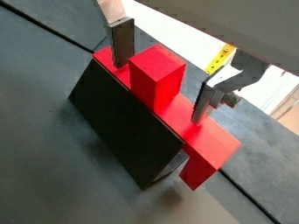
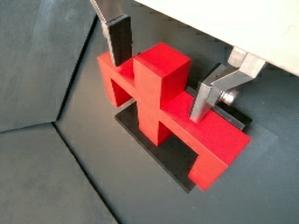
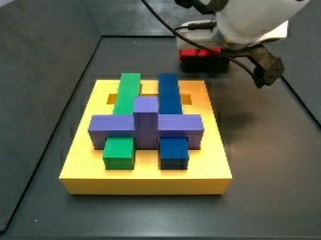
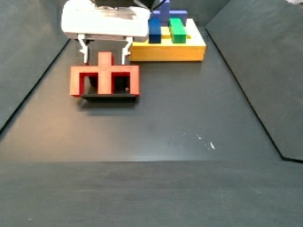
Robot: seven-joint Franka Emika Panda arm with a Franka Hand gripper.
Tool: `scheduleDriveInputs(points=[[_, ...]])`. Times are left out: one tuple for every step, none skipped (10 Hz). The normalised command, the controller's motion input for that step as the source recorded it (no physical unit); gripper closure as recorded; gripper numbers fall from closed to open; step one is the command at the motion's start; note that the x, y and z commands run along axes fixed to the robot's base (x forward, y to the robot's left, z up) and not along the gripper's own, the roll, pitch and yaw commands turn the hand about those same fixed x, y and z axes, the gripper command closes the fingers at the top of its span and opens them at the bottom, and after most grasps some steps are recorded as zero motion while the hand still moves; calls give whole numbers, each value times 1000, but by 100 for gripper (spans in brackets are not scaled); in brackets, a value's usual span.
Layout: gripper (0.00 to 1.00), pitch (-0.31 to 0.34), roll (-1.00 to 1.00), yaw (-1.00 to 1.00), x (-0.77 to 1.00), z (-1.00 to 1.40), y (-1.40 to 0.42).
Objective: Pick up the red object. Move up. Place the red object on the fixture. Regrasp the red object. Move to above the board. Insert the red object.
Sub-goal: Regrasp the red object.
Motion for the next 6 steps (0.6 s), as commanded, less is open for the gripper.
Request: scheduleDriveInputs(points=[[100, 0, 0, 0, 0, 0, 0], [100, 0, 0, 0, 0, 0, 0], [100, 0, 0, 0, 0, 0, 0], [100, 0, 0, 0, 0, 0, 0], [100, 0, 0, 0, 0, 0, 0], [100, 0, 0, 0, 0, 0, 0]])
